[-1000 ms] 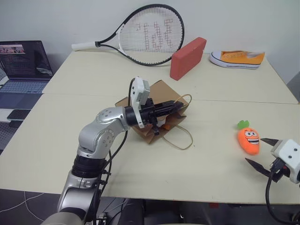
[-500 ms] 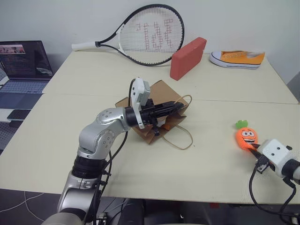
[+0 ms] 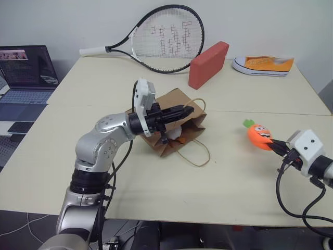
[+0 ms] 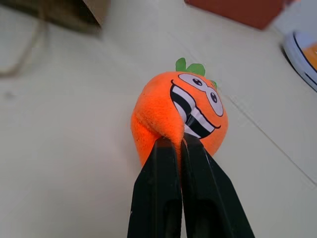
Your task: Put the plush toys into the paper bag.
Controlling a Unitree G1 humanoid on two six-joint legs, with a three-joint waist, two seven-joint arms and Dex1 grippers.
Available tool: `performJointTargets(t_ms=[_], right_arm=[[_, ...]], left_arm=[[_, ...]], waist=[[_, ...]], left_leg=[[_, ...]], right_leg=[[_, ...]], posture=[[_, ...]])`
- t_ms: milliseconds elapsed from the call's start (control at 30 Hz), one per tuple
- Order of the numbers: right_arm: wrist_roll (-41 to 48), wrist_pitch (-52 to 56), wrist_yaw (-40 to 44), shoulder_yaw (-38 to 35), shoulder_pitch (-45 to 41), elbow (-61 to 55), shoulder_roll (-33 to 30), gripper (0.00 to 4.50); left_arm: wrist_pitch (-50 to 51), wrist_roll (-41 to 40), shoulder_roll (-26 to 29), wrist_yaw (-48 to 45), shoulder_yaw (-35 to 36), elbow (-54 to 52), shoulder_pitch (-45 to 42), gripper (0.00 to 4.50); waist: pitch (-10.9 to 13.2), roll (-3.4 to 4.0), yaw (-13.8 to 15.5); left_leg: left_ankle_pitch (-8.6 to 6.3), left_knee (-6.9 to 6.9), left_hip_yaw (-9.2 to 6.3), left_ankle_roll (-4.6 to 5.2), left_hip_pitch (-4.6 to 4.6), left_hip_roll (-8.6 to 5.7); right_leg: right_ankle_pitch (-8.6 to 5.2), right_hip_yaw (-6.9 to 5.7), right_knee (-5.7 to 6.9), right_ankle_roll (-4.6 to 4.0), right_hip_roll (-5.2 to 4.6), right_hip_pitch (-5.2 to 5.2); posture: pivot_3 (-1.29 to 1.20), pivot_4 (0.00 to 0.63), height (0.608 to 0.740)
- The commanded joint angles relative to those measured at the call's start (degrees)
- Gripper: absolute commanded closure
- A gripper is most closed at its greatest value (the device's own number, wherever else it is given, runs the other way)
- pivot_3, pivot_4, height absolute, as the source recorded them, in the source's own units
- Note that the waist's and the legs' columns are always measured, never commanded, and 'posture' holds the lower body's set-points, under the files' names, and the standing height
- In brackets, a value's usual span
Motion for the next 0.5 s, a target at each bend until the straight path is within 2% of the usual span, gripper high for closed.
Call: performJointTargets(t_ms=[33,167,267,500], right_arm=[[10.06,7.31,3.44,-1.62,-1.28,-7.75,-2.25,4.47],[19.69,14.49,3.91,0.66,-3.41,-13.31,-3.41,4.47],[23.61,17.12,0.67,3.94,-7.1,-14.42,-1.05,4.47],[15.91,15.07,-7.02,16.92,-16.64,-7.97,6.31,4.47]], left_arm=[[0.17,-1.13,0.35,-0.8,0.94,-0.24,-1.75,4.5],[0.5,-1.44,0.05,-0.82,0.86,0.32,-2.93,4.5],[0.64,-1.08,0.13,-0.93,0.45,0.27,-3.17,4.5],[1.57,-1.4,0.59,-1.29,0.18,-0.88,-3.29,4.5]], waist=[[0.0,0.0,0.07],[0.01,-0.02,0.14],[0.01,-0.04,0.14],[0.01,-0.05,-0.05]], left_leg=[[0.0,0.0,0.0,0.0,0.0,0.0],[0.0,0.01,-0.03,0.0,-0.02,0.0],[0.0,0.01,-0.03,0.0,-0.02,0.0],[0.0,0.01,-0.03,0.0,-0.01,0.01]], right_leg=[[0.0,0.0,0.0,0.0,0.0,0.0],[0.0,-0.03,-0.01,0.0,0.0,0.0],[0.0,-0.04,-0.01,0.0,0.0,0.0],[0.0,-0.05,-0.02,0.0,0.0,0.0]], posture=[[0.0,0.15,0.74],[0.0,0.15,0.74],[0.0,0.15,0.74],[0.0,0.15,0.74]])
